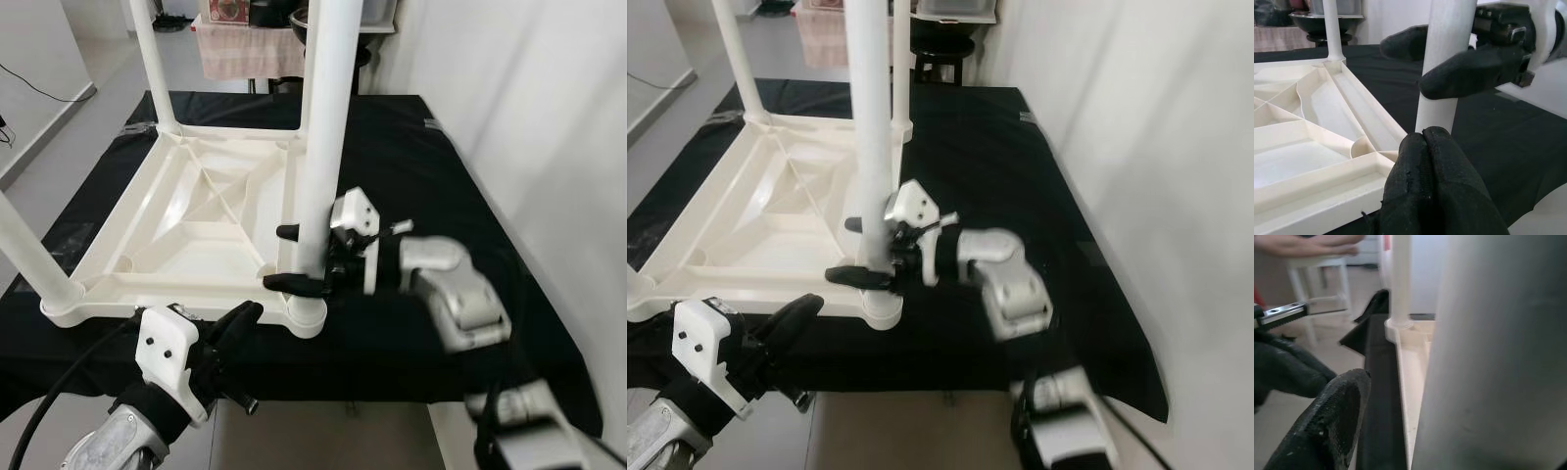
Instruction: Building children table
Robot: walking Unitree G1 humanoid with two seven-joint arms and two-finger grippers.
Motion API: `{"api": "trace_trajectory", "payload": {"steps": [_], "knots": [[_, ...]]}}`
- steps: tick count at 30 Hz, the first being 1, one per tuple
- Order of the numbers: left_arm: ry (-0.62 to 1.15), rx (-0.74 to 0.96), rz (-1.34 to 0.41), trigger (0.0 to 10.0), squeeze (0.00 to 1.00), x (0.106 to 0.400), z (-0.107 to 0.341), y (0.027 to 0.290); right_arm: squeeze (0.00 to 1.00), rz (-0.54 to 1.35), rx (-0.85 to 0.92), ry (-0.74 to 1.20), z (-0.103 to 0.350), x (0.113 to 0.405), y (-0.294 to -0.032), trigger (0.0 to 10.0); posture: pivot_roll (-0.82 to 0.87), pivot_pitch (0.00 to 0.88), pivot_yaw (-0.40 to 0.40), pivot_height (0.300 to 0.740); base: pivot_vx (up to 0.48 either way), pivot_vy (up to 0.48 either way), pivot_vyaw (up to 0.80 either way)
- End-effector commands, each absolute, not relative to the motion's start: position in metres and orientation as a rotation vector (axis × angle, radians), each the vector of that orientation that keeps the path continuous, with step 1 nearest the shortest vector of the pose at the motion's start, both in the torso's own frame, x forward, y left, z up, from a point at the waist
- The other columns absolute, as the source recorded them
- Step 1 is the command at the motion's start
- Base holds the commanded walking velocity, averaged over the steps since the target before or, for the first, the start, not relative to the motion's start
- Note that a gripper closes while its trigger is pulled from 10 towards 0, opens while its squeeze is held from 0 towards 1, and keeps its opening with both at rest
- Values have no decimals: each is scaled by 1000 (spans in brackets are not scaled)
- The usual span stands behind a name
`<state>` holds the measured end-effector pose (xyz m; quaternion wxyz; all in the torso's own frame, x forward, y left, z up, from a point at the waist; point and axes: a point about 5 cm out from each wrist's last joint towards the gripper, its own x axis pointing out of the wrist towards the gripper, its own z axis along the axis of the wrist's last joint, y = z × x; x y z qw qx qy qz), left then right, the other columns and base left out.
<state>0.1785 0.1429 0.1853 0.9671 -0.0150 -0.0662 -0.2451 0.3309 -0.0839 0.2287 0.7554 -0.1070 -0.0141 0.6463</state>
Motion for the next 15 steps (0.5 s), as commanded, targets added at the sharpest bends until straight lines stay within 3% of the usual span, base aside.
{"api": "trace_trajectory", "payload": {"steps": [1, 2, 5, 6, 15], "knots": [[-117, -37, -495, 10000, 0, 178, 181, 141, 0, 1428, -217, -20, 226, 335, -86, 10000, 64, 69, -75, 740, 0, 0, 0], [-116, -38, -495, 10000, 0, 177, 181, 141, 0, 1432, -180, 17, 225, 344, -87, 941, 67, 69, -75, 740, 0, 0, 0], [-115, -38, -495, 10000, 0, 177, 181, 140, 0, 1435, -167, 33, 223, 346, -87, 941, 67, 69, -75, 740, 0, 0, 0], [-115, -39, -495, 10000, 0, 177, 181, 140, 0, 1446, -159, 57, 220, 347, -89, 0, 68, 70, -77, 740, 0, 0, 0], [-114, -42, -495, 10000, 0, 174, 182, 139, 0, 1400, -128, 98, 207, 342, -108, 0, 75, 84, -82, 740, 0, 0, 0]]}}
